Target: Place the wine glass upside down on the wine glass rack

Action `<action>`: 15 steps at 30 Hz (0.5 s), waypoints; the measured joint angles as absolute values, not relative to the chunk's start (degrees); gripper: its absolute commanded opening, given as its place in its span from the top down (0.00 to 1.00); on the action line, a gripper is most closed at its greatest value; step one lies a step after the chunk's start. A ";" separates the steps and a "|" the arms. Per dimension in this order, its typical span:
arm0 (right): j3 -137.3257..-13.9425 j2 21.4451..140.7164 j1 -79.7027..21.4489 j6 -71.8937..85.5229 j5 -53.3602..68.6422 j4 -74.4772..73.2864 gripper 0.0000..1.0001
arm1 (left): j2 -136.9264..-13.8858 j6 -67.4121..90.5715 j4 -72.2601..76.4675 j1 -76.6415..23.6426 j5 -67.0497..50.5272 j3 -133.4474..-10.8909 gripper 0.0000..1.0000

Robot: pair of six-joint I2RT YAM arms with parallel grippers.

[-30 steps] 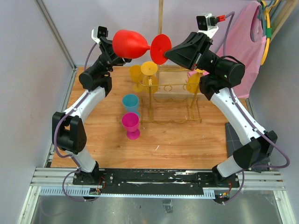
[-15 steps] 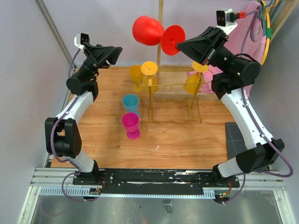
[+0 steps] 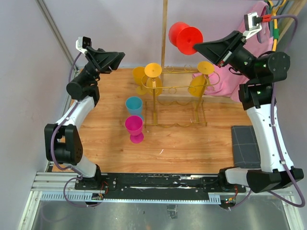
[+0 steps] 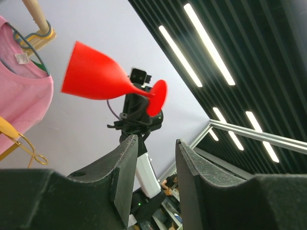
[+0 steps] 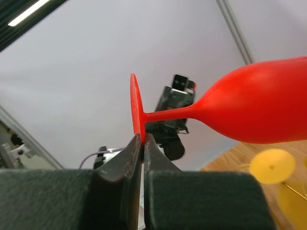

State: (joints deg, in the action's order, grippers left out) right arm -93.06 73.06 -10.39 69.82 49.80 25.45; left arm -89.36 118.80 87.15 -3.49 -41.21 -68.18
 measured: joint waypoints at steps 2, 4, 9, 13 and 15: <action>-93.06 73.12 -9.72 67.00 49.80 21.26 0.99 | -89.12 118.80 87.15 -3.49 -41.32 -68.05 0.58; -93.06 73.60 -9.19 64.64 49.65 17.65 0.99 | -88.95 118.80 87.15 -3.49 -41.47 -67.92 0.58; -93.06 75.11 -7.25 60.71 49.52 11.94 0.99 | -88.58 118.80 87.15 -3.49 -42.02 -67.70 0.57; -93.06 76.36 -5.91 58.72 49.50 9.96 0.99 | -88.27 118.80 87.15 -3.49 -42.19 -67.29 0.57; -93.06 77.25 -5.41 58.28 49.47 9.41 0.99 | -88.03 118.80 87.15 -3.49 -42.28 -66.78 0.57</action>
State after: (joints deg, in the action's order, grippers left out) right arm -93.06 77.25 -5.41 58.28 49.47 9.41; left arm -88.03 118.80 87.15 -3.49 -42.28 -66.78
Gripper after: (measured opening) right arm 0.031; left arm 0.428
